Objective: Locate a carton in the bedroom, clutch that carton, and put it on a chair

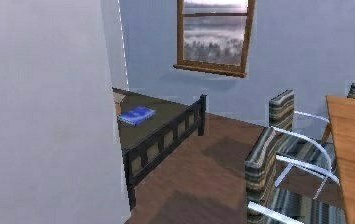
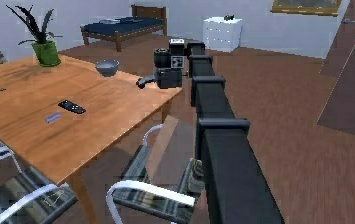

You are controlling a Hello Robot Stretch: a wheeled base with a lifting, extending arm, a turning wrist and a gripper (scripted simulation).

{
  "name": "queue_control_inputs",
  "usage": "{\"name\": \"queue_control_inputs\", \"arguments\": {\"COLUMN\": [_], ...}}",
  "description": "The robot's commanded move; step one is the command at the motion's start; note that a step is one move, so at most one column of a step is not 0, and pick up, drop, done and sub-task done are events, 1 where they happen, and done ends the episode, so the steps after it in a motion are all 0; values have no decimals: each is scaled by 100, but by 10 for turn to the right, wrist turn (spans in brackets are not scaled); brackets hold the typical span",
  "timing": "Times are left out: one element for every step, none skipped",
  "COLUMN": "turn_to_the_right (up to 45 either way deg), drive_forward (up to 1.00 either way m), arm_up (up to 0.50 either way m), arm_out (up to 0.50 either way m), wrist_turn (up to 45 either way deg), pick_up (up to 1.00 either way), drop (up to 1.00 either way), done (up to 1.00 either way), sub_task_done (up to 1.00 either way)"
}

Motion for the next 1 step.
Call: {"name": "queue_control_inputs", "arguments": {"turn_to_the_right": [0], "drive_forward": [0], "arm_up": [0], "arm_out": [0], "wrist_turn": [0], "pick_up": [0], "drop": [0], "done": [100], "sub_task_done": [0]}}
